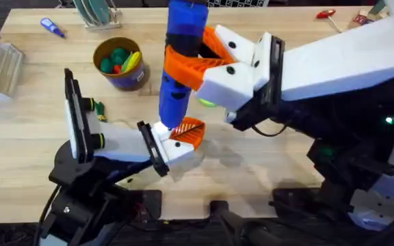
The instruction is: Pick up the gripper from the table and insert it into the empty holder that is missing its gripper. Then pick up a screw, insert it into the mounting hole, and use the screwdriver to tighten it. Finally, clean up the table by picking up the vegetable and placing it into the bucket.
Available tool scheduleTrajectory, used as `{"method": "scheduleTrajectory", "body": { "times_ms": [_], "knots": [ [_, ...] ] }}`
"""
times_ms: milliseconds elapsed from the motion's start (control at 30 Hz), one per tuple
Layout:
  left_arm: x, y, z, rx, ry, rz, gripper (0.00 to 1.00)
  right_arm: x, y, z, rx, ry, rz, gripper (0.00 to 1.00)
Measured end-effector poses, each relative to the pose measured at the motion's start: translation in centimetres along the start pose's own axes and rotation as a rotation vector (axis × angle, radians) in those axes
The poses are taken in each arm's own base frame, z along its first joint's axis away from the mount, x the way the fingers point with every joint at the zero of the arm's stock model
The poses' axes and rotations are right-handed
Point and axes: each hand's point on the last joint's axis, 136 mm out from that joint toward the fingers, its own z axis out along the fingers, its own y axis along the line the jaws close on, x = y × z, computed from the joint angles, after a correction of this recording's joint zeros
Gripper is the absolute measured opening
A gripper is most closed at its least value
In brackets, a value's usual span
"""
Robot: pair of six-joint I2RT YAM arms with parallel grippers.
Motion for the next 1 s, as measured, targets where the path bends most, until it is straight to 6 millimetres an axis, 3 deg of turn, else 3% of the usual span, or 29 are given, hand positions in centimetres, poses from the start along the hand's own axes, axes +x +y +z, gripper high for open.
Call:
{"method": "scheduleTrajectory", "body": {
  "times_ms": [567,833,900,1000],
  "knots": [
    [0.0,0.0,0.0,0.002,0.000,0.000,0.005,0.5,-0.3,0.2,0.006,0.008,0.001,0.023],
    [0.0,-0.1,0.0,0.003,0.000,0.000,0.005,-4.9,0.9,-0.6,-0.028,-0.178,-0.070,0.023],
    [0.0,-0.1,0.0,0.003,0.000,0.000,0.005,-4.7,0.3,-0.7,-0.008,-0.159,-0.071,0.023],
    [0.0,-0.1,0.0,0.003,0.000,0.000,0.005,-2.8,-1.5,-0.7,0.047,-0.070,-0.089,0.023]
  ]
}}
